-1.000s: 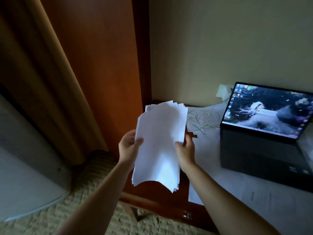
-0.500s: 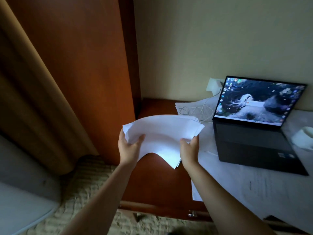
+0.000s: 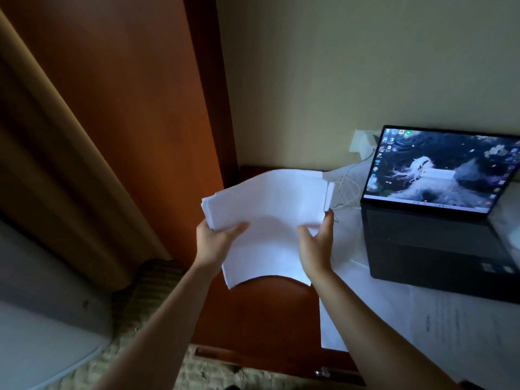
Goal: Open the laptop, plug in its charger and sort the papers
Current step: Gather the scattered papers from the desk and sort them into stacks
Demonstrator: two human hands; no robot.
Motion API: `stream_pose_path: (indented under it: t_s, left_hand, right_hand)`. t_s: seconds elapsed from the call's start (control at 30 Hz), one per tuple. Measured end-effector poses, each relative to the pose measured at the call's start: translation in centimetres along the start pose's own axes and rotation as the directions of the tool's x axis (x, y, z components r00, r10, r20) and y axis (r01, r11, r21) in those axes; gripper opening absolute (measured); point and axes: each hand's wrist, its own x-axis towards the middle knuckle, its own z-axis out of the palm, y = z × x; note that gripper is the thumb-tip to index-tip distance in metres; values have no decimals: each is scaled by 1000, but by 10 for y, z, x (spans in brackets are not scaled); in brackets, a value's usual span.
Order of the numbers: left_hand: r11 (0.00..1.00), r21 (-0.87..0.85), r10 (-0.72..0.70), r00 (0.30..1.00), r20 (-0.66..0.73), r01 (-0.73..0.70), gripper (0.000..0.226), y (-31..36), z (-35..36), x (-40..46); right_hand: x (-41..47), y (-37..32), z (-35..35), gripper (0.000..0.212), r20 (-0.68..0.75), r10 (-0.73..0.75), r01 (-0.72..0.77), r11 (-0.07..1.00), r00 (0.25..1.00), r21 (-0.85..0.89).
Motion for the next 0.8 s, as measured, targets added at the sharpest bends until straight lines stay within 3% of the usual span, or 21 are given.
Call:
stream_pose_path:
  t_s: [0.1, 0.23, 0.33, 0.47, 0.67, 0.8]
  left_hand:
    - [999, -8, -38, 999, 37, 39, 30, -3, -5, -3]
    - [1000, -25, -17, 998, 68, 18, 28, 6, -11, 6]
    - [999, -39, 33, 994, 108, -29, 36, 13, -18, 13]
    - [999, -8, 48, 979, 196, -47, 54, 7, -30, 19]
    - [997, -42, 66, 962, 264, -57, 40, 17, -32, 23]
    - [999, -37, 8, 944, 330, 5, 38, 3, -39, 18]
  right_hand:
    - [-6, 5, -4, 58, -20, 17, -18, 1000, 1000, -26]
    - [-7, -11, 5, 60, -90, -43, 49, 997, 995, 66]
    - [-13, -18, 13, 65, -142, -102, 111, 992, 985, 63]
    - [-23, -5, 16, 74, -184, -70, 71, 997, 980, 1]
    - [-30, -21, 29, 69, -309, -112, 124, 992, 945, 21]
    - [-49, -3, 33, 66, -361, -21, 34, 999, 932, 29]
